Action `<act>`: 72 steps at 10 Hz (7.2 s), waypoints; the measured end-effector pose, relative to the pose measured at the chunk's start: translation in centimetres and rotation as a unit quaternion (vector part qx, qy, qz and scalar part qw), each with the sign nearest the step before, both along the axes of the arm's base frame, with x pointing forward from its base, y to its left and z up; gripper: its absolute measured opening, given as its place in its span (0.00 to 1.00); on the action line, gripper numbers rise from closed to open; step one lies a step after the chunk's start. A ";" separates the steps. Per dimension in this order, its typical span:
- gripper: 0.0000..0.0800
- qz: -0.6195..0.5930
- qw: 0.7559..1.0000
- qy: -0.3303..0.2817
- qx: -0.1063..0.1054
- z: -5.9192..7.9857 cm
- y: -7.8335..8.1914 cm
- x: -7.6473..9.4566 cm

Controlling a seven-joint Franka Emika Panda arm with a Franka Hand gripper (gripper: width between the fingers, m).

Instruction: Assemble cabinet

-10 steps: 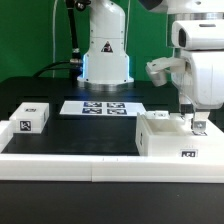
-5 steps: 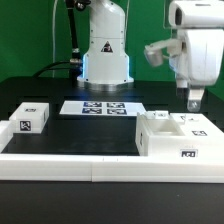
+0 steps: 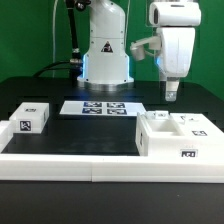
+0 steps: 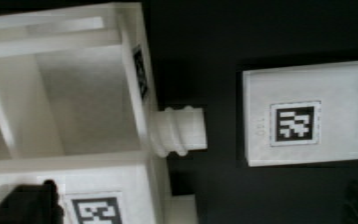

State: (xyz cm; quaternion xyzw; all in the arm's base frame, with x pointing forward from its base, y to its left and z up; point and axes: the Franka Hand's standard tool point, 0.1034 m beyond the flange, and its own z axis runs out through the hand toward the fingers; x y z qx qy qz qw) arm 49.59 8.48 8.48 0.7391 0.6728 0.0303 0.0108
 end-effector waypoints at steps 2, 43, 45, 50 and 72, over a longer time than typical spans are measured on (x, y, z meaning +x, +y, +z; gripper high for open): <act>1.00 0.000 1.000 0.001 0.000 -0.1 0.0 -0.1; 0.09 -0.019 0.999 0.039 -0.003 -2.4 -2.4 -5.2; 0.09 -0.029 0.999 0.034 -0.001 -2.1 -1.8 -4.3; 0.09 -0.031 0.999 0.033 0.001 -2.2 -1.6 -3.9; 0.09 0.029 0.999 0.018 0.008 -2.7 -2.6 1.7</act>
Offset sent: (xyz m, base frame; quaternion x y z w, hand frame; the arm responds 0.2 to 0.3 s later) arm -0.0408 -0.0013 0.0024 0.0014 0.0166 0.0129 0.9998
